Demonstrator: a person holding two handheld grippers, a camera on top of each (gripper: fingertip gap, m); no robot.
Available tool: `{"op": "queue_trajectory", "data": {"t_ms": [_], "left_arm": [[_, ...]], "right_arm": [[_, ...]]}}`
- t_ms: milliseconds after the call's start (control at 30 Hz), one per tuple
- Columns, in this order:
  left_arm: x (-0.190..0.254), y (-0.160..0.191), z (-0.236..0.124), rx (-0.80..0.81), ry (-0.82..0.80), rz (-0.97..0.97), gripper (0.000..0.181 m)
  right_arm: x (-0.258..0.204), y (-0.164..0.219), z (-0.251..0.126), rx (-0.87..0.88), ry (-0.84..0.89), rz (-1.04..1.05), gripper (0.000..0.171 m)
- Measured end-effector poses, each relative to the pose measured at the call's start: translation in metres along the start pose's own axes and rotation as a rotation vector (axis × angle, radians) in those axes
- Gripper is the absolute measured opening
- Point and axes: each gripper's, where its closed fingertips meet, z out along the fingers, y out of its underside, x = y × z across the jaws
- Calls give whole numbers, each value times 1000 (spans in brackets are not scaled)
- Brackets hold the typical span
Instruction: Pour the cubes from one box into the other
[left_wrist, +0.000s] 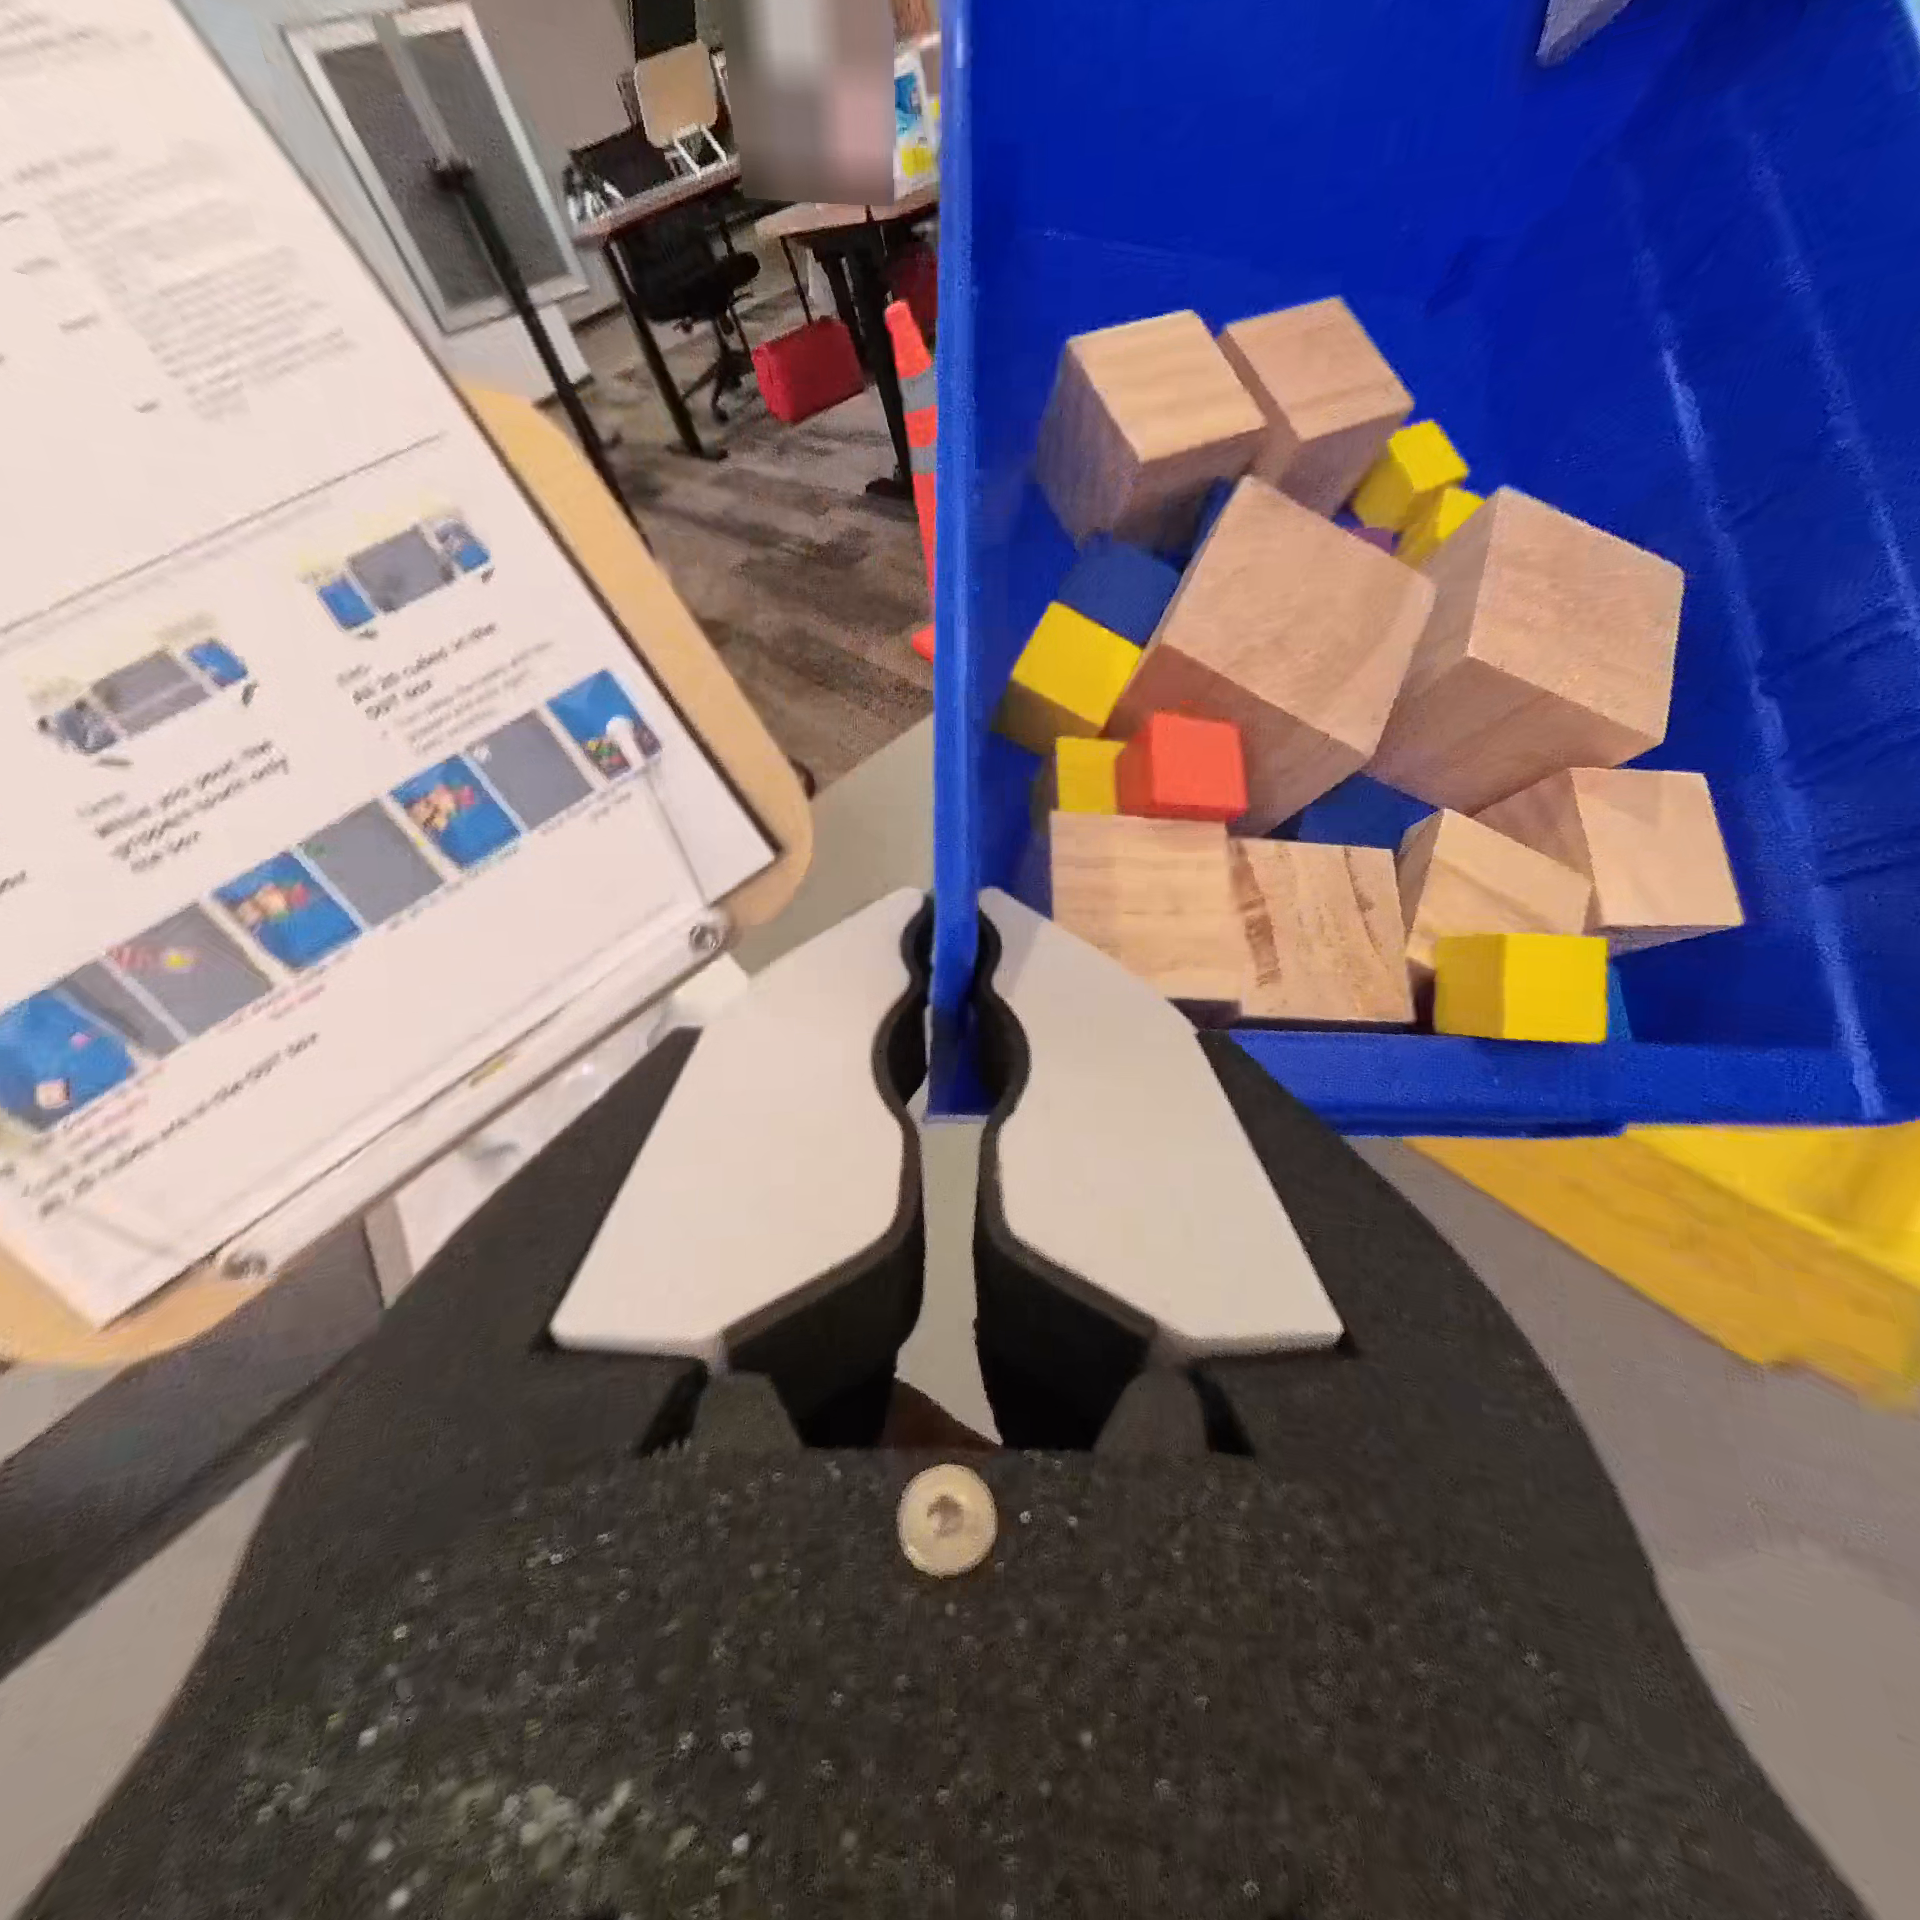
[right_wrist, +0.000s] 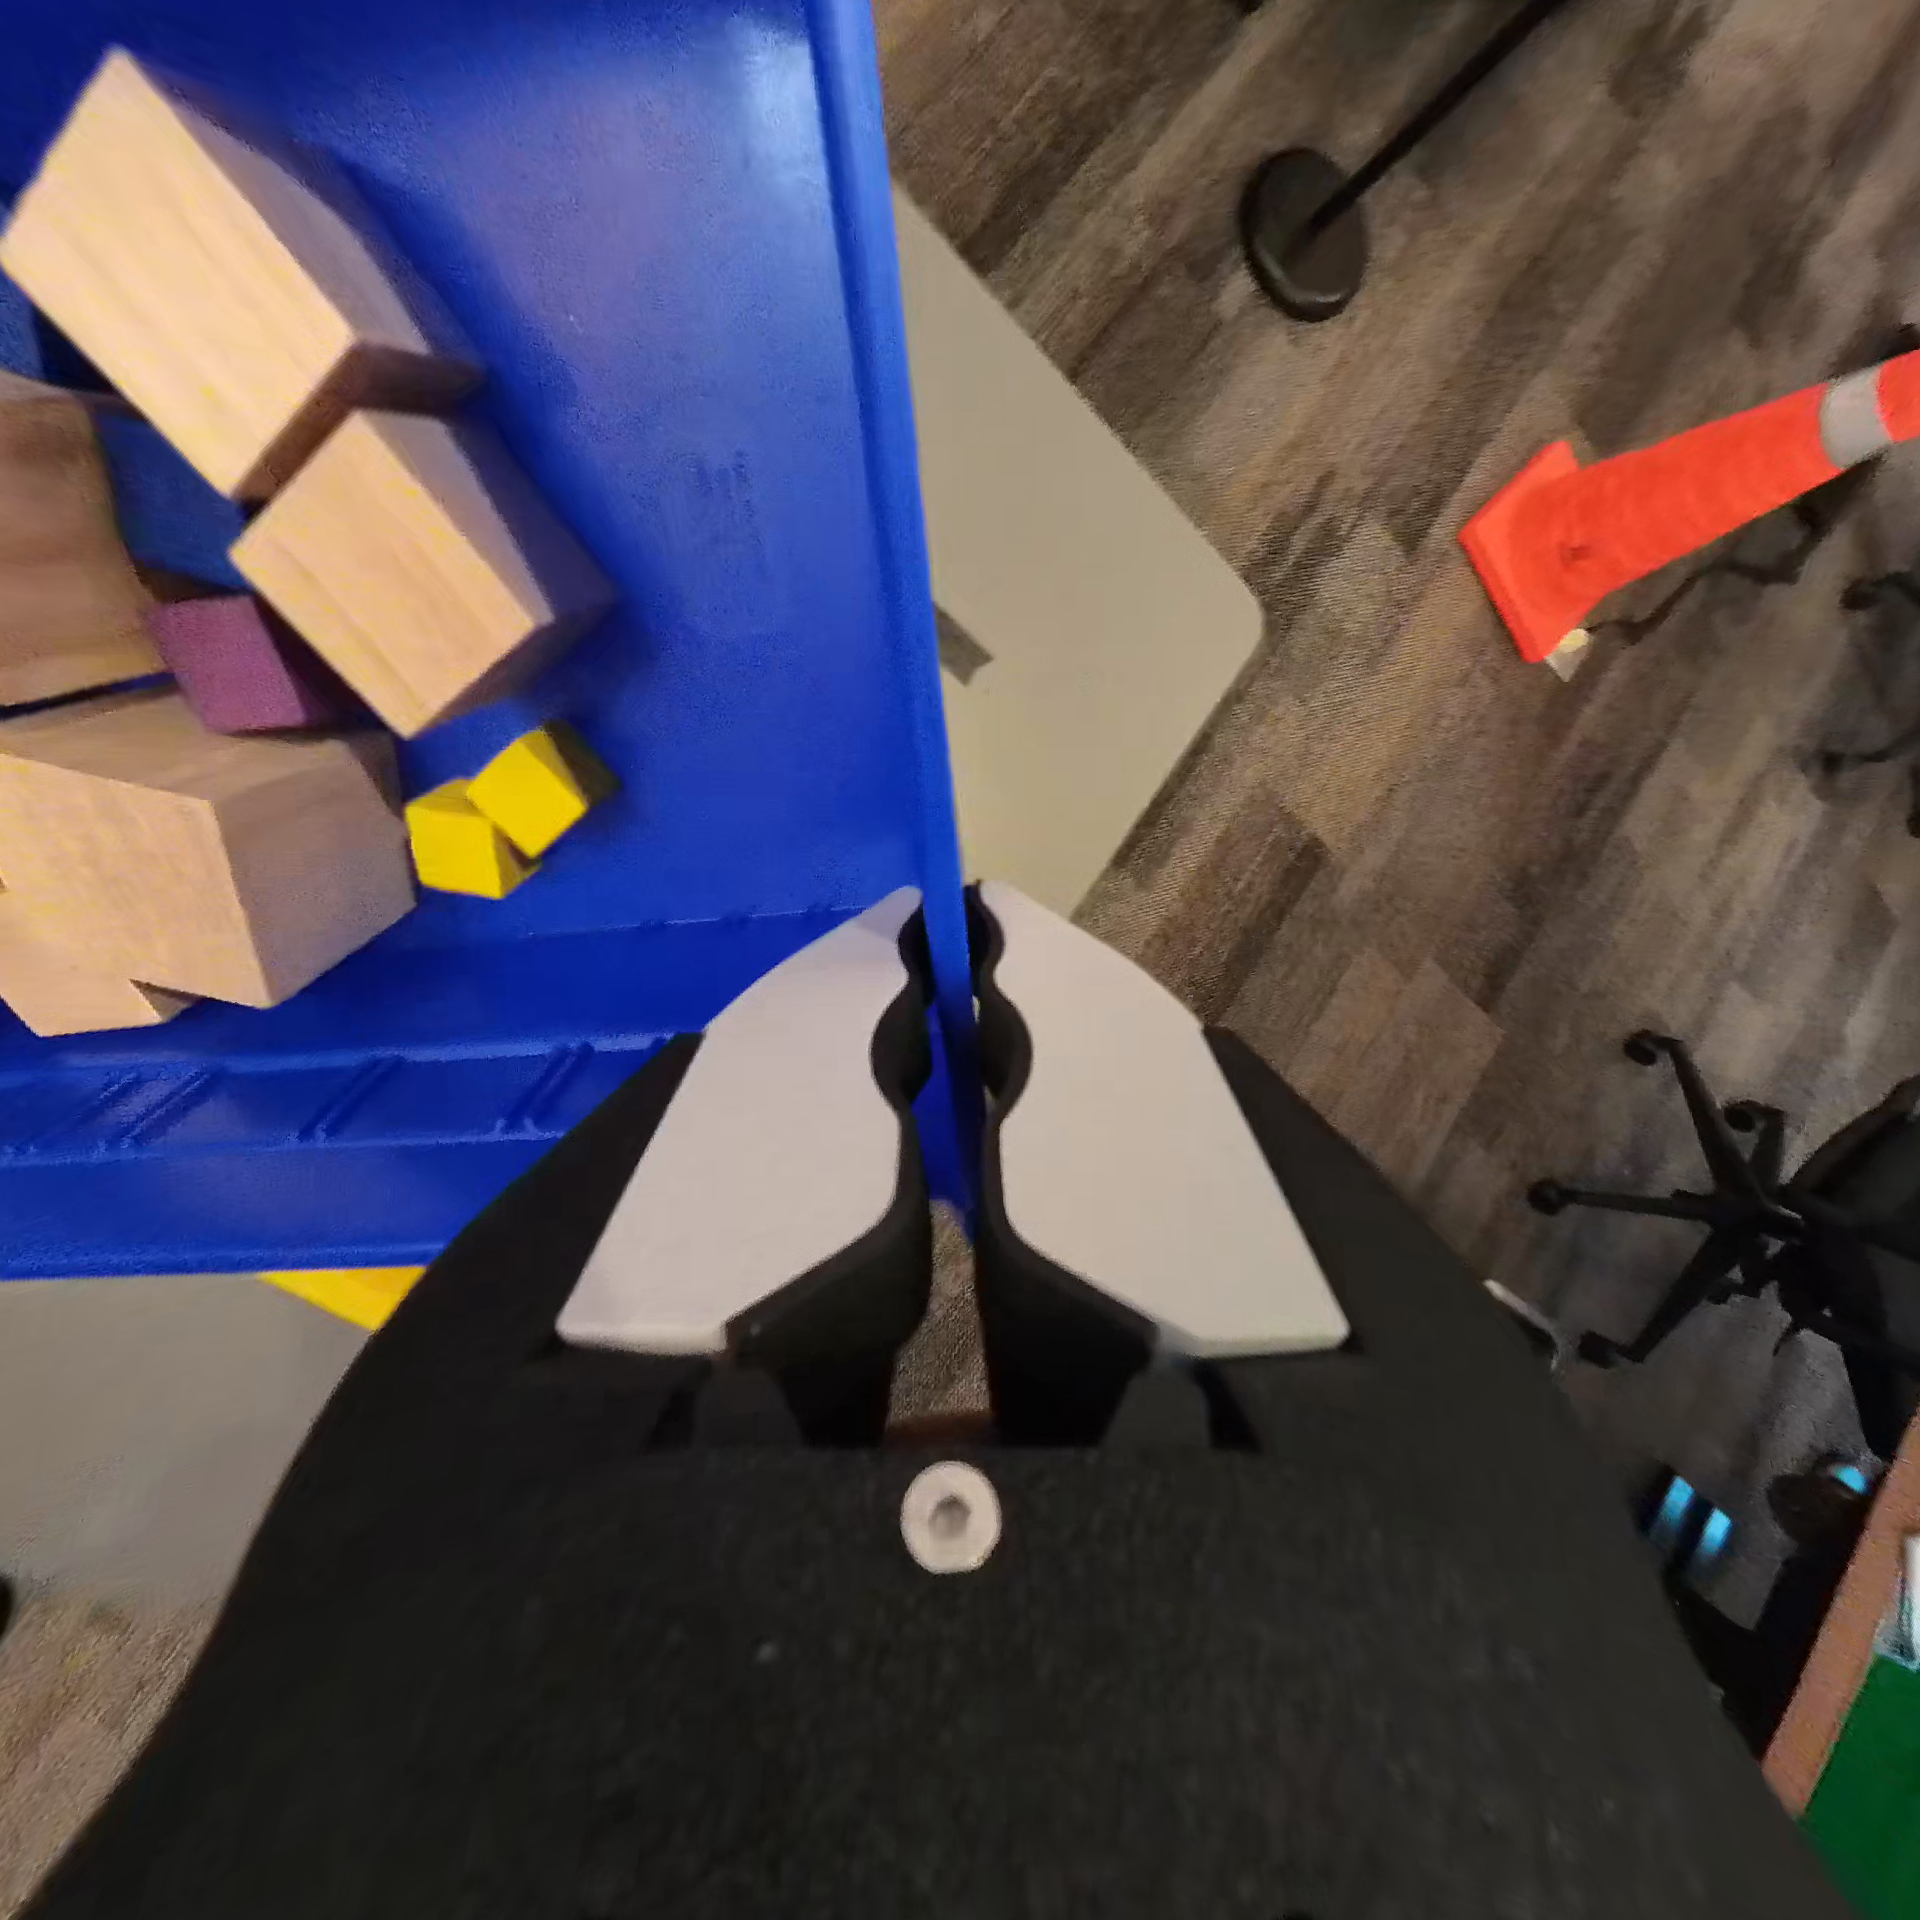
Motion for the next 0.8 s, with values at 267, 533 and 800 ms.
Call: {"op": "queue_trajectory", "data": {"t_ms": [267, 533, 800], "left_arm": [[37, -8, 97, 105, -40, 152, 4], [64, -6, 110, 281, -112, 319, 4], [69, 4, 110, 377, -120, 361, 5]], "right_arm": [[71, 63, 29, 212, 156, 93, 4], [72, 103, 18, 470, 356, 225, 6], [43, 136, 8, 599, 544, 293, 6]]}}
